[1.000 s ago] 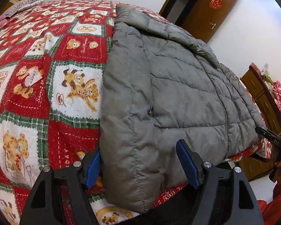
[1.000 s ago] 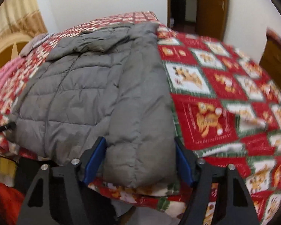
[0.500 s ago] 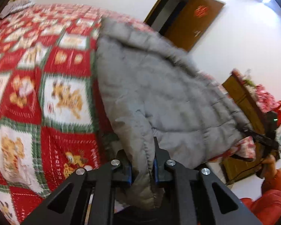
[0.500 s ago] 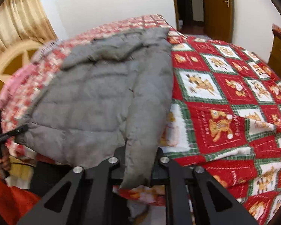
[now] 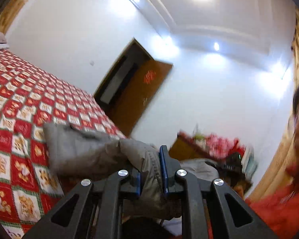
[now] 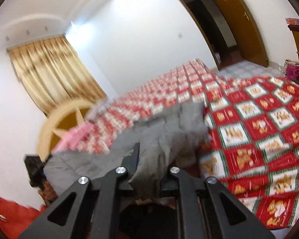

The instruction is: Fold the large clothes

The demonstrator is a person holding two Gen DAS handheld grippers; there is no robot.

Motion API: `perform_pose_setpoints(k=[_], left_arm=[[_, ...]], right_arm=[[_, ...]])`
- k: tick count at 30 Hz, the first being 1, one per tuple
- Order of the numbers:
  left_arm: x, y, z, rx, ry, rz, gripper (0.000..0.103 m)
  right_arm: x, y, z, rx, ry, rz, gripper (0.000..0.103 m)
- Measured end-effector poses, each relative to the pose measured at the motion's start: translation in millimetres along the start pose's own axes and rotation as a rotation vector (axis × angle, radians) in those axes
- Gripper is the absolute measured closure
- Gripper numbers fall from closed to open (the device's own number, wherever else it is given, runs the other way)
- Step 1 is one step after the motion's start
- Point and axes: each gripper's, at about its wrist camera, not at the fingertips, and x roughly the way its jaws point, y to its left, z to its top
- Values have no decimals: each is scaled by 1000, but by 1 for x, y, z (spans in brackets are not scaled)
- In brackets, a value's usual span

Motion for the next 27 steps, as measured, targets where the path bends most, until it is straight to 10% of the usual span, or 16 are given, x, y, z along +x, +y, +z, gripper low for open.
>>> perform_pose_setpoints(k=[5, 11, 18, 23, 27], left_arm=[[28, 32, 48, -143, -20, 132, 87], [112, 112, 82, -296, 79, 449, 87], [197, 211, 66, -349, 260, 713, 87], [226, 254, 44, -429, 372, 789, 86], [230, 286, 32, -565, 381, 707, 83]], right_arm=[[37, 8, 63, -43, -68, 35, 88], [179, -22, 139, -25, 4, -46, 88], [337, -112, 142, 152, 137, -207, 88], [392, -148, 116, 144, 203, -365, 86], [418, -161, 94, 89, 227, -449, 82]])
